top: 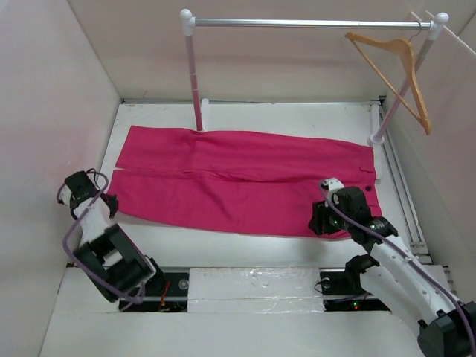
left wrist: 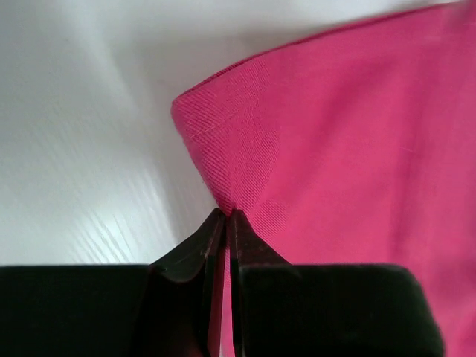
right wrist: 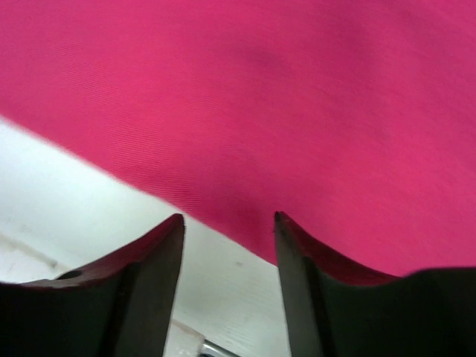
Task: Place the trousers on the hanger
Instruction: Fold the trousers
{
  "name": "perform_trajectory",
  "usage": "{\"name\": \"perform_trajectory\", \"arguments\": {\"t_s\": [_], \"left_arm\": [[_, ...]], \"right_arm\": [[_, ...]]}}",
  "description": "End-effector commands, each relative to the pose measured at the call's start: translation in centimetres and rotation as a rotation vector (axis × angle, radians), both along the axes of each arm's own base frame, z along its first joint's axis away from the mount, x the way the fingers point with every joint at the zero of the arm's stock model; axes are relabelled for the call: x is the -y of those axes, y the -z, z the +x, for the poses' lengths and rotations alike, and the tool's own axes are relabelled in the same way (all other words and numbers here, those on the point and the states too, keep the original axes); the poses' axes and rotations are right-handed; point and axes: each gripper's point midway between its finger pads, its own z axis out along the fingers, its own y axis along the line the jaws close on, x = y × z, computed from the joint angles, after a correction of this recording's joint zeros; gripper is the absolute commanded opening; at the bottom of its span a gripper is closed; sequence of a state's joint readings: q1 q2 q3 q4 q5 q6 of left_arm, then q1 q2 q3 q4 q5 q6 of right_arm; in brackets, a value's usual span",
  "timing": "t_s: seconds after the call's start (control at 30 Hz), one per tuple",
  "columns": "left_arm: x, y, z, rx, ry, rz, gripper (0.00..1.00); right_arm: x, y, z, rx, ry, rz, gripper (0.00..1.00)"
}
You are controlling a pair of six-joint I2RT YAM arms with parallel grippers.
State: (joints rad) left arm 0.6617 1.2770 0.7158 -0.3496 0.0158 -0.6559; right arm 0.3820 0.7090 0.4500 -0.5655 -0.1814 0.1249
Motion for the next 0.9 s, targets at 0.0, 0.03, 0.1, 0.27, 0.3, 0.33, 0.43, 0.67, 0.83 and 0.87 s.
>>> {"name": "perform_trajectory", "arguments": {"t_s": [0.0, 0.03, 0.1, 0.27, 0.3, 0.33, 0.43, 0.67, 0.83, 0.87], "left_arm": [[0.5, -7.5, 1.0, 0.182, 0.012, 0.077, 0.0], [0.8, -8.8, 1.1, 0.213, 0.016, 0.091, 0.0], [1.5, -10.0, 1.2, 0.238, 0.027, 0.102, 0.0], [2.7, -12.1, 2.2, 0.277, 0.092, 0.169, 0.0], [3.1, -12.6, 2.5, 0.293, 0.101, 0.17, 0.0], [3.3, -13.3, 2.8, 0.318, 0.101, 0.173, 0.0], [4.7, -15.8, 4.1, 0.43, 0.119, 0.154, 0.0], [8.7, -19.3, 4.9, 0.58, 0.19, 0.102, 0.0], [8.9, -21.1, 6.3, 0.615, 0.218, 0.133, 0.0], [8.8, -21.6, 6.5, 0.622, 0.223, 0.141, 0.0]], "right_arm": [[3.0, -0.8, 0.3, -0.038, 0.2, -0.032, 0.58], [4.1, -0.8, 0.6, -0.056, 0.26, -0.039, 0.61], [5.1, -1.3, 0.7, -0.077, 0.3, -0.057, 0.62], [9.2, -2.4, 0.5, -0.138, 0.521, -0.137, 0.61], [10.0, -2.7, 0.4, -0.144, 0.573, -0.149, 0.59], [11.2, -2.4, 0.0, -0.166, 0.645, -0.152, 0.6], [12.4, -1.8, -0.5, -0.198, 0.765, -0.108, 0.6], [17.0, -1.3, -1.8, -0.375, 1.094, -0.182, 0.56], [13.5, 2.3, -2.7, -0.577, 1.197, -0.072, 0.53], [13.0, 3.3, -3.3, -0.605, 1.246, -0.046, 0.53]]}}
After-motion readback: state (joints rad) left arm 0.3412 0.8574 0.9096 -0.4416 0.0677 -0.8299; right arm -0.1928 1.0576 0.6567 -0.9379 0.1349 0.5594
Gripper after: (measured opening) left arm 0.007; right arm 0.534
